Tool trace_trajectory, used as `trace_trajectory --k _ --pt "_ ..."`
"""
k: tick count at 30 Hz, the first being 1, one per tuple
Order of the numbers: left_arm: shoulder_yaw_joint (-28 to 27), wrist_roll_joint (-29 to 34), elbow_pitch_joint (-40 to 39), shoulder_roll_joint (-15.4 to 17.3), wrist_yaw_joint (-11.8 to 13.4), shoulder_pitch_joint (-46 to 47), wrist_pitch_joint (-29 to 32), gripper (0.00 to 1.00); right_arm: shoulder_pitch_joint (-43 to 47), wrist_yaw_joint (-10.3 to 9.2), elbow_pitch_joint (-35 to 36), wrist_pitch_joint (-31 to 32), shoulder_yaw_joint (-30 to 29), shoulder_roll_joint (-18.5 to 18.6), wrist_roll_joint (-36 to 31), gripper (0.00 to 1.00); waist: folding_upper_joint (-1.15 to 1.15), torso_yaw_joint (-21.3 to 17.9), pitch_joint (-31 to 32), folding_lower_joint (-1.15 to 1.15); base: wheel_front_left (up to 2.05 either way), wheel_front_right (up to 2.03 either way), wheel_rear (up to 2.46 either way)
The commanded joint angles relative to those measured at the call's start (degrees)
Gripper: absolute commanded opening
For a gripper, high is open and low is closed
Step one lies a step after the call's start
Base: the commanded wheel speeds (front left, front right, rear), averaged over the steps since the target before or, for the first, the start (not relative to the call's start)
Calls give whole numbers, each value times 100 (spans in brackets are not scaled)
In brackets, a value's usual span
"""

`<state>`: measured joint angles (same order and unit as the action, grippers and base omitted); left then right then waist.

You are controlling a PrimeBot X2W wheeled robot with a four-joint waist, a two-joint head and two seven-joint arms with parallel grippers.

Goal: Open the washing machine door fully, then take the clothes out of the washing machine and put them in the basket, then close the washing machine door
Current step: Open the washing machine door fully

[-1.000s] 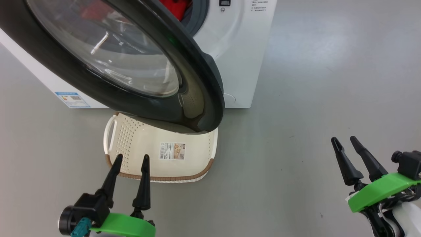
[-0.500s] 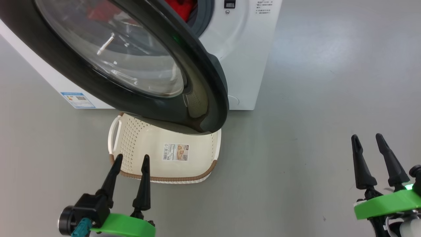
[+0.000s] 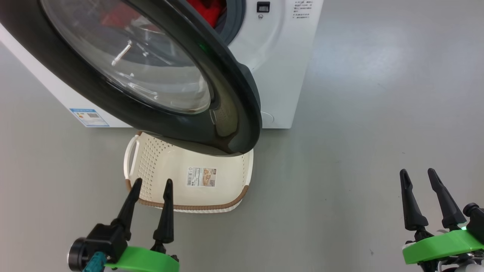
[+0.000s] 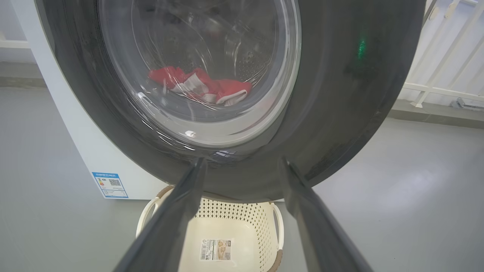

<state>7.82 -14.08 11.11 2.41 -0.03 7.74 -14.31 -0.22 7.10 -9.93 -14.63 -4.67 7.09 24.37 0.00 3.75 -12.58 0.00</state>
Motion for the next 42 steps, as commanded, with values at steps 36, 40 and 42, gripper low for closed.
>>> trace_trajectory --k 36,40,42 --pt "589 -189 -247 47 103 -7 -69 100 -2974 39 64 -37 2313 814 2845 0 0 694 -198 0 0 0 0" --pt "729 -250 -253 47 132 46 -69 100 -3355 39 -187 -32 2890 1076 3473 0 0 843 -282 0 0 0 0" --pt "783 -281 -263 47 154 77 -69 100 -3559 39 -293 -9 3192 1226 3821 0 0 899 -320 0 0 0 0"
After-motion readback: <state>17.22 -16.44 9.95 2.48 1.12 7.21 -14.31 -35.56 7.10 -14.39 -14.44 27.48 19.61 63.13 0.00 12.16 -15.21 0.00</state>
